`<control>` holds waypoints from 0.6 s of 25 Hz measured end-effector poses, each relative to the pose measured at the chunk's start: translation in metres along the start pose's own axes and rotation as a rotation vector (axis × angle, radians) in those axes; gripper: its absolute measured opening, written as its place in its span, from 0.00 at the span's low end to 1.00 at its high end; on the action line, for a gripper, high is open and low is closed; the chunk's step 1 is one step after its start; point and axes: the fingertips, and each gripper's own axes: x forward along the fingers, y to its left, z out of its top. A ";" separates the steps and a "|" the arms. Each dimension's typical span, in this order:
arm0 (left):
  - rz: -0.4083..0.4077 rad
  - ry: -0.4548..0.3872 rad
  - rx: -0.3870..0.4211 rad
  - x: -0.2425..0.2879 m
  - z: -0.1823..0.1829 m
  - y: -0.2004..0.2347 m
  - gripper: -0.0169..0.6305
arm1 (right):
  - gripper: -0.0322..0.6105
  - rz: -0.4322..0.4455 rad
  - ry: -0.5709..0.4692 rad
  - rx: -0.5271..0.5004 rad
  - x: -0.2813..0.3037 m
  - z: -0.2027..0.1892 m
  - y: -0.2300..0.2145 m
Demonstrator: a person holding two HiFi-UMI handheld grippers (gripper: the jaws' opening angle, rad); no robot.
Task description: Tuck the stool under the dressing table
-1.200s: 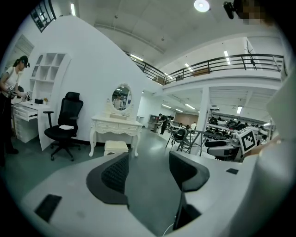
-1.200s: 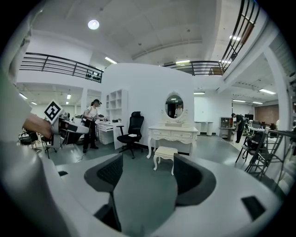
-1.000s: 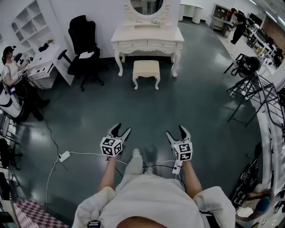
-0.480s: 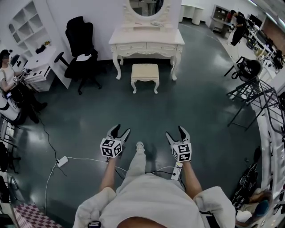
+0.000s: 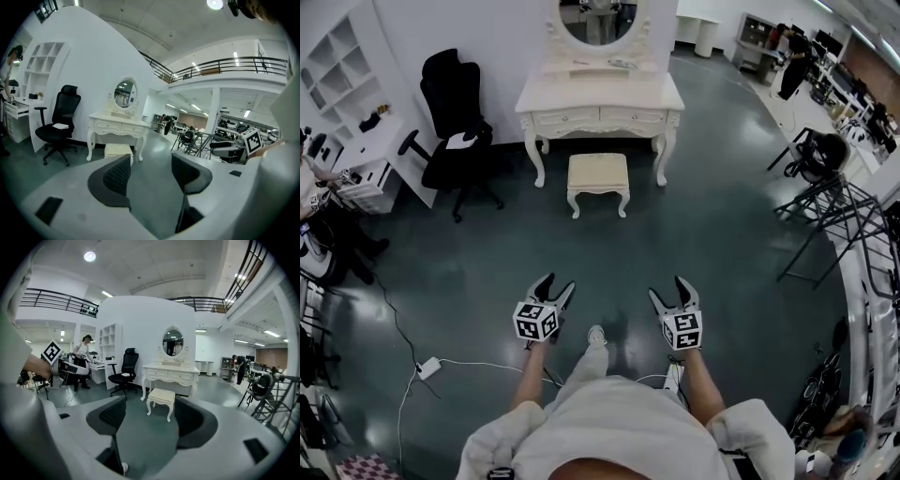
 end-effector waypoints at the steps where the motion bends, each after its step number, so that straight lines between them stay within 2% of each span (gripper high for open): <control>1: -0.002 0.002 -0.001 0.009 0.006 0.006 0.41 | 0.53 -0.002 0.000 0.000 0.010 0.005 -0.004; 15: -0.044 0.001 0.005 0.117 0.082 0.096 0.41 | 0.53 -0.041 0.000 0.001 0.141 0.069 -0.046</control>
